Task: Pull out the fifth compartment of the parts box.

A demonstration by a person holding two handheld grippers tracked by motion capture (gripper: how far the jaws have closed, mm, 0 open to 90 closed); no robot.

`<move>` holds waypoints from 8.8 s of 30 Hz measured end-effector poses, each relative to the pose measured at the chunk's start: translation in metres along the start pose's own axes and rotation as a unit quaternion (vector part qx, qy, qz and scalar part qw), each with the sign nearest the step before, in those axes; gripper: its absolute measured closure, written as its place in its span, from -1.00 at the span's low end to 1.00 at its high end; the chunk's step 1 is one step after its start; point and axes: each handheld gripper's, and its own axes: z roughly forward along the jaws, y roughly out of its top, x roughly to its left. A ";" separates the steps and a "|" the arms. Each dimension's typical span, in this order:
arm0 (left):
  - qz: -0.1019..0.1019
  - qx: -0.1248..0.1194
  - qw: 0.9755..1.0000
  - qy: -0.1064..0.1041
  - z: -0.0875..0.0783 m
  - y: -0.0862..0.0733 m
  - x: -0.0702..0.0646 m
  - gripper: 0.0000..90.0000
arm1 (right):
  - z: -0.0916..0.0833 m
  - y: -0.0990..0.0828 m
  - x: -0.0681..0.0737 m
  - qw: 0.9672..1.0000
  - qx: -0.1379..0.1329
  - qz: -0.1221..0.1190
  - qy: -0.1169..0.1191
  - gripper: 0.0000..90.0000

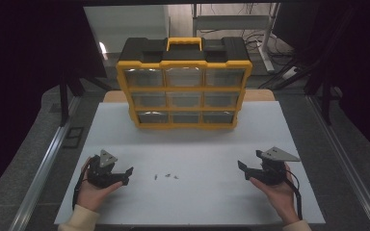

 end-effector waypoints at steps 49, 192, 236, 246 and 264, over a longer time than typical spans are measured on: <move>0.008 0.002 1.000 -0.008 0.009 0.007 -0.003 -0.77 | 0.019 0.004 0.053 0.999 -0.008 -0.037 -0.006 -0.57; 0.018 0.006 1.000 -0.011 0.009 0.008 -0.002 -0.78 | 0.068 0.055 0.156 0.942 -0.028 -0.320 -0.100 -0.65; 0.020 0.006 1.000 -0.011 0.009 0.008 -0.003 -0.78 | 0.075 0.061 0.165 0.890 -0.044 -0.420 -0.171 -0.61; 0.020 0.006 1.000 -0.011 0.009 0.008 -0.003 -0.78 | 0.078 0.064 0.165 0.887 -0.042 -0.425 -0.175 -0.60; 0.021 0.006 1.000 -0.011 0.009 0.008 -0.003 -0.78 | 0.082 0.074 0.161 0.881 -0.048 -0.434 -0.183 -0.59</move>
